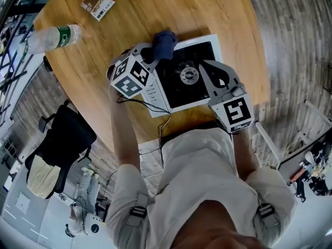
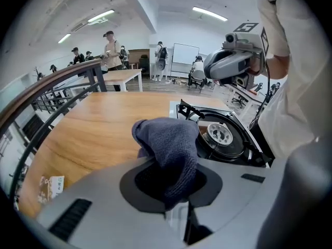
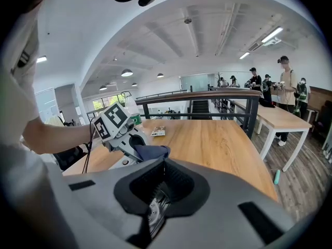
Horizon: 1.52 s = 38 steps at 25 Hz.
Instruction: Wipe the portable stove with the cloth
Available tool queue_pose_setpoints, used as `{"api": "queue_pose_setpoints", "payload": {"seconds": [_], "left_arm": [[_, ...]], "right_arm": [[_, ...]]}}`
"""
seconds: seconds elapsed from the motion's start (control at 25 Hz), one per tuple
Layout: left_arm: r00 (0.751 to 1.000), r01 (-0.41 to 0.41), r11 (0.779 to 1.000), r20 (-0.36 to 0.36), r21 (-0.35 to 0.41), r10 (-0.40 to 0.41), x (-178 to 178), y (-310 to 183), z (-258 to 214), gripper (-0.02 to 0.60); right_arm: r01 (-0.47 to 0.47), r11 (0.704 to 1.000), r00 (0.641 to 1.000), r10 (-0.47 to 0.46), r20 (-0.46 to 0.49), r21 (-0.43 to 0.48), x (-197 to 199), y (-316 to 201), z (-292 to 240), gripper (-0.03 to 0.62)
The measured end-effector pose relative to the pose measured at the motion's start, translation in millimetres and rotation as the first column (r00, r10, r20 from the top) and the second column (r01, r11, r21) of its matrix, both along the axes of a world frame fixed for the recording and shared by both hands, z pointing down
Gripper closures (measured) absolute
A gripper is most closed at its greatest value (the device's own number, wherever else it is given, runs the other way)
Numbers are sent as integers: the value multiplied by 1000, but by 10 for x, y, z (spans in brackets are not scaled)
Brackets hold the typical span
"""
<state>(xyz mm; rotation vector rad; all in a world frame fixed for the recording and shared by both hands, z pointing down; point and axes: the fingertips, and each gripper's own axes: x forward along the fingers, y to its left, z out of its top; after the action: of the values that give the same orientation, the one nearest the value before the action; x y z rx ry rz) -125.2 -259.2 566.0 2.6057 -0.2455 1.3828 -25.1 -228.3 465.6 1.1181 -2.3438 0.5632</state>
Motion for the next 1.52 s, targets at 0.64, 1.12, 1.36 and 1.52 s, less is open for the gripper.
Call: {"api": "queue_pose_setpoints", "payload": {"seconds": [0.64,1.12,1.36,1.52], "left_arm": [[991,135,990,13,42,-136,-511,115,6,520],[926,377,912,-46,161,-374,-843,189,-213,520],[893,450,879,-57,155,-447,-810,295,-18,520],[887,461,872,-63,162,-457,-800,342,-34,520]], "right_arm": [[31,999,999,-30,-16,17,-223,182,-104,574],[54,998,998,-54,-12,26,-287,350,-157,574],[69,997,998,-68,-10,30,-373,442,-187,574],[71,997,997,-70,-12,27,-378,526,-173,574]]}}
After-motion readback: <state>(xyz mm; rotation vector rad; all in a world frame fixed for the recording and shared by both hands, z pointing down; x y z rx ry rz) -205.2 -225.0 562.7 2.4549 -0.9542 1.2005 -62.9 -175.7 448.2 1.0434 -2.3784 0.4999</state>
